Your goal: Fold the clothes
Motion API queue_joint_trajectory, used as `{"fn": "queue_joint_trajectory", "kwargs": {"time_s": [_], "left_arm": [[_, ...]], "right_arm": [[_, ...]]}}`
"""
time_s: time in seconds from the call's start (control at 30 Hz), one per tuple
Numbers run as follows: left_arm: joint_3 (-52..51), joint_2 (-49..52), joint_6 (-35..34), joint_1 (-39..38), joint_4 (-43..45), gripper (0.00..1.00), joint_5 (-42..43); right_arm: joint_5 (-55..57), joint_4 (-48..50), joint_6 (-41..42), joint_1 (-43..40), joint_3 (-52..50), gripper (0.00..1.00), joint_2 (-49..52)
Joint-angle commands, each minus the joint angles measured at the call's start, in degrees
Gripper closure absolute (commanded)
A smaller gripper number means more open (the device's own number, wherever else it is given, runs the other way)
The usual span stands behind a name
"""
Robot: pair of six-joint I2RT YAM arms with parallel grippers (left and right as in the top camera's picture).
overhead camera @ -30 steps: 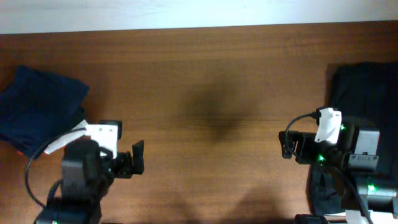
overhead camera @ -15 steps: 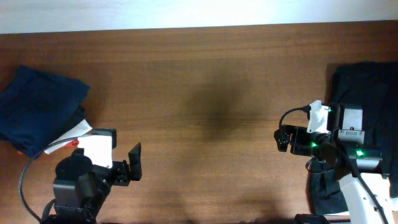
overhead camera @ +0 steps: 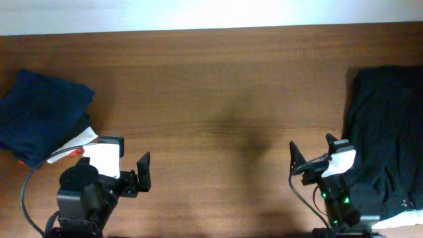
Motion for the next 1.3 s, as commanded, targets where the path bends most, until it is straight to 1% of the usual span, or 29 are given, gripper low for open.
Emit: {"fn": "queue_joint_trajectory", "kwargs": {"time_s": [0.0, 0.07, 0.1, 0.13, 0.17, 0.2, 0.23, 0.27, 1.03, 1.13, 1.2, 1.27], "left_arm": [[-0.2, -0.2, 0.1, -0.2, 0.1, 0.01, -0.6], [-0.2, -0.2, 0.1, -0.2, 0.1, 0.01, -0.6], [-0.2, -0.2, 0.1, -0.2, 0.1, 0.01, -0.6], [-0.2, -0.2, 0.1, -0.2, 0.1, 0.01, -0.6], [-0.2, -0.2, 0.1, -0.2, 0.1, 0.01, -0.6], [-0.2, -0.2, 0.1, -0.2, 0.1, 0.01, -0.6], [-0.2, -0.2, 0.1, -0.2, 0.1, 0.01, -0.6], [-0.2, -0.2, 0.1, -0.2, 0.1, 0.01, -0.6], [-0.2, -0.2, 0.1, -0.2, 0.1, 0.01, -0.6], [-0.4, -1.3, 0.1, 1.7, -0.3, 0.01, -0.7], [-2.6, -4.0, 0.1, 2.7, -0.2, 0.01, -0.6], [-10.4, -10.0, 0.1, 3.0, 3.4, 0.01, -0.6]], "right_arm": [[2.8, 7.9, -0.3, 1.7, -6.8, 0.01, -6.1], [7.4, 13.6, -0.3, 3.1, -11.8, 0.01, -10.9], [8.9, 15.2, -0.6, 3.6, -12.9, 0.01, -11.2], [9.6, 15.0, -1.6, 3.9, -13.1, 0.01, -11.2], [9.6, 13.7, -5.7, 4.6, -13.1, 0.01, -11.2], [9.5, 11.8, -7.7, 4.9, -13.1, 0.01, -11.2], [9.5, 5.9, -7.8, 5.0, -13.1, 0.01, -11.2], [9.9, 4.4, -7.7, 5.0, -13.1, 0.01, -11.2], [10.6, 4.4, -7.6, 4.9, -13.1, 0.01, -11.2], [10.6, 4.4, -7.6, 4.9, -13.1, 0.01, -11.2], [10.6, 4.4, -7.6, 4.9, -13.1, 0.01, -11.2], [10.6, 4.4, -7.6, 4.9, -13.1, 0.01, -11.2]]}}
